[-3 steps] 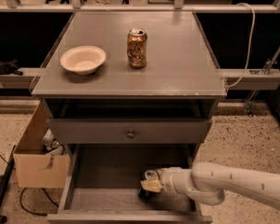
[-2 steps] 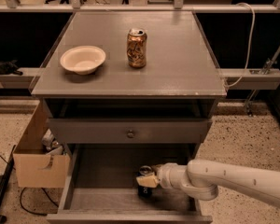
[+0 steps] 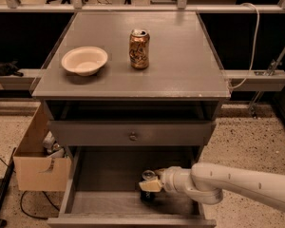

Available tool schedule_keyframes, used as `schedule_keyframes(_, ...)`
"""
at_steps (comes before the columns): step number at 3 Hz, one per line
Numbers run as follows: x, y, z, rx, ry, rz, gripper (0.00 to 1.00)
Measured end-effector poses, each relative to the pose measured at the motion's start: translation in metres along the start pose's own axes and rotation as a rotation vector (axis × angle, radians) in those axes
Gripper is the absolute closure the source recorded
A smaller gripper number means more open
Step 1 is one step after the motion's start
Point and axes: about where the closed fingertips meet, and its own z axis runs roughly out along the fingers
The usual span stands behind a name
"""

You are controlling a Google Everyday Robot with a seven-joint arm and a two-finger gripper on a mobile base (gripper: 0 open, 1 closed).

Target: Place pepsi can into middle drawer

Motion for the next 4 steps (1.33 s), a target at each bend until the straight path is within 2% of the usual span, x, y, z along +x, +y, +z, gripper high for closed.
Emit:
schedule_keyframes(2,0.0000,0.0000,0.0000,0.000,0.000,0.000,0.12)
schedule_keyframes(3,0.0000,0.0001,0.0001,0.000,0.000,0.000,0.00)
schedule_keyframes(4,0.0000,0.0001,0.0001,0.000,0.000,0.000,0.00)
